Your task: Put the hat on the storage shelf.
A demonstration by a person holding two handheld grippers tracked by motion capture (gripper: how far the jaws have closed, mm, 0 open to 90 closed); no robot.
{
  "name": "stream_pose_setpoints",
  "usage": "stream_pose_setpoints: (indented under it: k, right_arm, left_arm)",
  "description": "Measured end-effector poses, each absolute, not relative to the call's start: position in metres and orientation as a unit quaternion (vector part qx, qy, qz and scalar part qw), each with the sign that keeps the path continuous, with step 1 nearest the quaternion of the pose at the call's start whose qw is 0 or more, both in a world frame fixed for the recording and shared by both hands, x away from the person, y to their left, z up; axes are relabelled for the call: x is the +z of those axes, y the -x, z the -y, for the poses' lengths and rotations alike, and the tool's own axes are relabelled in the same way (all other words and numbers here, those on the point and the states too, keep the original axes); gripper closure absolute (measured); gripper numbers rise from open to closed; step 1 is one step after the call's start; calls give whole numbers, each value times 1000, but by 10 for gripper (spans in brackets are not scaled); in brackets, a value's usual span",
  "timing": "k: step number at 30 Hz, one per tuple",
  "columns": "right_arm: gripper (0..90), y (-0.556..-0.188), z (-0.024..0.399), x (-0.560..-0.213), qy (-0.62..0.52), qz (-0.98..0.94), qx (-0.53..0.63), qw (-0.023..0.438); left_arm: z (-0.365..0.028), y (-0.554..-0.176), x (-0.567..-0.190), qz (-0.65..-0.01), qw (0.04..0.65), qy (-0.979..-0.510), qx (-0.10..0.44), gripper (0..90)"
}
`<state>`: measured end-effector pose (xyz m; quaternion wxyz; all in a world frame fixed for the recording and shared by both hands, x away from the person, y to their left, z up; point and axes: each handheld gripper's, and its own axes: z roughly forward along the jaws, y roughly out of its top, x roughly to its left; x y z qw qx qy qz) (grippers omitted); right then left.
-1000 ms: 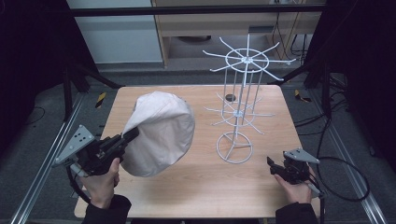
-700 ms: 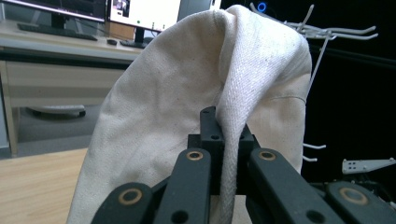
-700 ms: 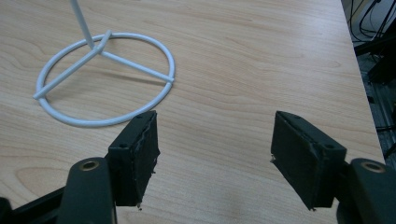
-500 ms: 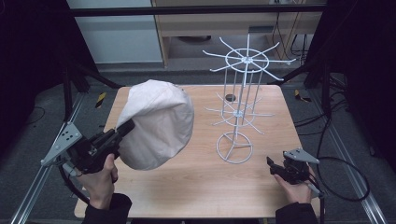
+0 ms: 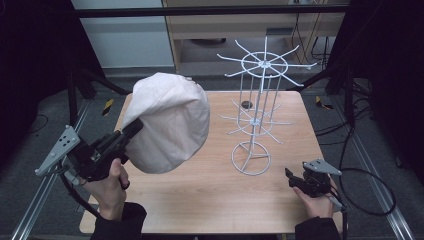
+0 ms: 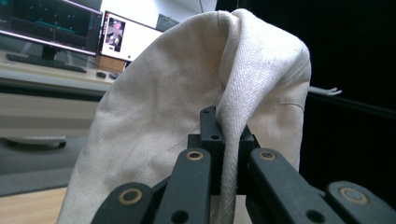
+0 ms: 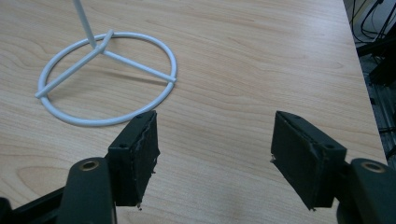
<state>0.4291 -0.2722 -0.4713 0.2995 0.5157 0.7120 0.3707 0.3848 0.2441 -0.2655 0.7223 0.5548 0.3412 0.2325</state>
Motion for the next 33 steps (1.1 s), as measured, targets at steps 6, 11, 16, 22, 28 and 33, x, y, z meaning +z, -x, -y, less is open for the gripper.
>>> stream_pose_setpoints:
  k: [6,11,16,22,28,33]
  right_arm:
    - [321,-429,272,-471,-516,-712,371,300]
    - [321,-429,272,-471,-516,-712,371,300]
    - [321,-429,272,-471,-516,-712,371,300]
    - [321,-429,272,-471,-518,-711,372,296]
    - [321,-429,272,-471,-517,-711,374,297]
    - [321,-430,272,-472,-516,-711,375,296]
  left_arm:
    - [-235,-384,-256,-330,730,-551,235,887]
    - [-229,-387,-247,-324,739,-544,230,887]
    - [-224,-390,-241,-320,747,-535,229,887]
    - [-215,-396,-231,-316,754,-529,228,887]
    - [-199,-408,-225,-312,761,-524,223,887]
    - [-187,-413,-222,-308,760,-526,223,887]
